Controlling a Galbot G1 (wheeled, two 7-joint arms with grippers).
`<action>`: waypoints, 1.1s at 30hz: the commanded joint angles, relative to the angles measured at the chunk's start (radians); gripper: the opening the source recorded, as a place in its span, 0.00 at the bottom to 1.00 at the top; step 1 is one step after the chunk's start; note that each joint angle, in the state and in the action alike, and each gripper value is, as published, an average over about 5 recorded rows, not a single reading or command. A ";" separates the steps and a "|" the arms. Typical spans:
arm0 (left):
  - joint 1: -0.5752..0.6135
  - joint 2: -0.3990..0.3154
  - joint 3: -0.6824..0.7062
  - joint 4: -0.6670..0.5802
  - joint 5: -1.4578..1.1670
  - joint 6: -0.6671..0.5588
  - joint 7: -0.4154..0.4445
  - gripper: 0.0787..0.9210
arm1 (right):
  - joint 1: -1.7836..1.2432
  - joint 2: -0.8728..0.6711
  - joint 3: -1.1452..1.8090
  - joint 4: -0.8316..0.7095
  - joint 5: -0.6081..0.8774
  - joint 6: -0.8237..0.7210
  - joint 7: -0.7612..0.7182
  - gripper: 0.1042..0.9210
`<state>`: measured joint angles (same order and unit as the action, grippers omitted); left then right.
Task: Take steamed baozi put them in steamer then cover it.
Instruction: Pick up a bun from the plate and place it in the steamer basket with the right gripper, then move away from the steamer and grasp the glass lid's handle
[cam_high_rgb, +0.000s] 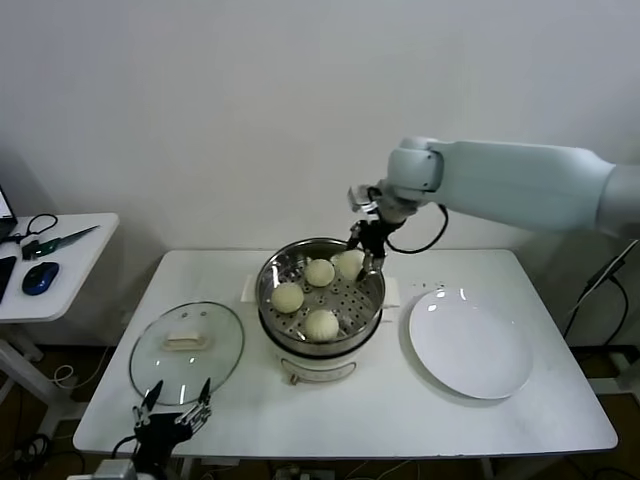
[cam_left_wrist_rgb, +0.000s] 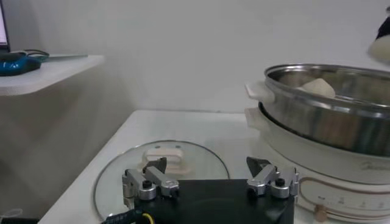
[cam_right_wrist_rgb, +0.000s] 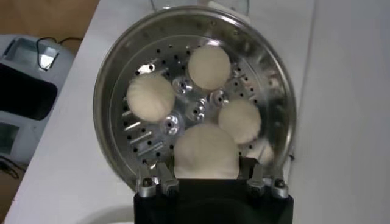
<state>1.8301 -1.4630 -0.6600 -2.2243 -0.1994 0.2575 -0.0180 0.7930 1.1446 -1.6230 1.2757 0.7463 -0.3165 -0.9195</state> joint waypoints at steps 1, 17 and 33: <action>0.001 0.000 0.000 -0.002 -0.001 -0.001 0.000 0.88 | -0.119 0.094 -0.011 -0.044 -0.063 -0.030 0.038 0.71; 0.000 0.000 0.003 -0.002 0.004 0.006 0.003 0.88 | -0.153 0.092 -0.012 -0.086 -0.113 -0.014 0.025 0.71; -0.003 -0.001 -0.004 -0.003 0.010 0.032 -0.001 0.88 | 0.011 -0.125 0.167 -0.060 0.064 0.055 -0.026 0.88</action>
<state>1.8212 -1.4666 -0.6632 -2.2273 -0.1915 0.2936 -0.0269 0.7314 1.1593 -1.5657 1.1973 0.7088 -0.2734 -0.9430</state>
